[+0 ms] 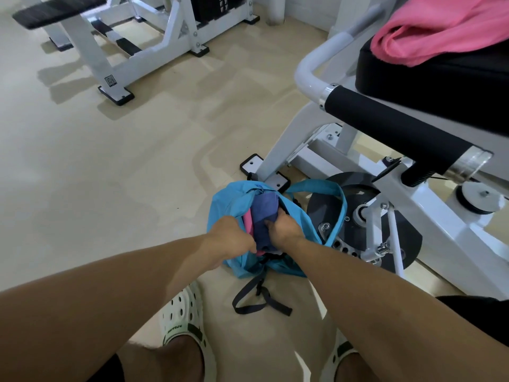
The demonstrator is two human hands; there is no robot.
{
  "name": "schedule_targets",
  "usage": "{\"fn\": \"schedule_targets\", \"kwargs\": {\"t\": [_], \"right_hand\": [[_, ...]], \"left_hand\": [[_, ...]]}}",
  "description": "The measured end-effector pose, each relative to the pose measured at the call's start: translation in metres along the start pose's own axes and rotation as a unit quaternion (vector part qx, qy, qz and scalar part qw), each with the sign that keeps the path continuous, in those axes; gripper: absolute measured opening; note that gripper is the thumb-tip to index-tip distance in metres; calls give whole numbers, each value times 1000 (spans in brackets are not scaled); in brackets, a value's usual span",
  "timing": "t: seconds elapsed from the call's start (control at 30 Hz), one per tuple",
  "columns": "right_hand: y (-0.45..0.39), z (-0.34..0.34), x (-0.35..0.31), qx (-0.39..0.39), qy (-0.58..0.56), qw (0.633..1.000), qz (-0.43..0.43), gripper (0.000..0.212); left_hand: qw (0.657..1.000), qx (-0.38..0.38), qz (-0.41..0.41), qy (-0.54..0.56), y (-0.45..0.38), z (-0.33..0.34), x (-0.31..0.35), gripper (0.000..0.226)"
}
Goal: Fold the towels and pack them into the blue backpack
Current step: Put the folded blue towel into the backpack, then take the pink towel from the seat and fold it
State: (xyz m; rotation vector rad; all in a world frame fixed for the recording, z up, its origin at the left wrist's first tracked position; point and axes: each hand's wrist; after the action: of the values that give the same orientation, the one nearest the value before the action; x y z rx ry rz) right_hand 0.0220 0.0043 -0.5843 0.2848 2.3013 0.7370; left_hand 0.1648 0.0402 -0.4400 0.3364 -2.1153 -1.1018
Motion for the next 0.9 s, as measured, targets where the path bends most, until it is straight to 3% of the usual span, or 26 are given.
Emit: {"fn": "schedule_targets", "kwargs": {"t": [0.1,0.17,0.33,0.53,0.67,0.9], "right_hand": [[3,-2,2,12,-1,1000,10,54],[7,-4,1,9,-2,999,30,53],[25,-14,-2,29,26,999,32,47],[53,-49,-12,60,51,997,7,39],[76,-78,-44,76,72,993,-57,48],[139,-128,-104,87,146,971,-169,55]], "left_hand": [[999,-35,-11,-33,-2,-1,-2,77],[997,-39,-12,-69,0,-1,-3,84],[995,-28,19,-89,9,-5,6,76],[996,-6,88,-32,27,-12,22,63],[988,30,145,37,43,-18,37,29],[951,134,251,119,63,-39,59,40]]}}
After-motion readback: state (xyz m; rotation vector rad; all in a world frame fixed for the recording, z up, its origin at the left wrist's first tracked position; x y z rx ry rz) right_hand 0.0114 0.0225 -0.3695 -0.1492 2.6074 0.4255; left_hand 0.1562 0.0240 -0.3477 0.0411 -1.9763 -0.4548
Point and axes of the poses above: each hand's wrist, its own y-axis away from the middle knuckle, its own z-axis out of the palm, x = y × z, and after that the axes turned 10 degrees about -x, right-handed
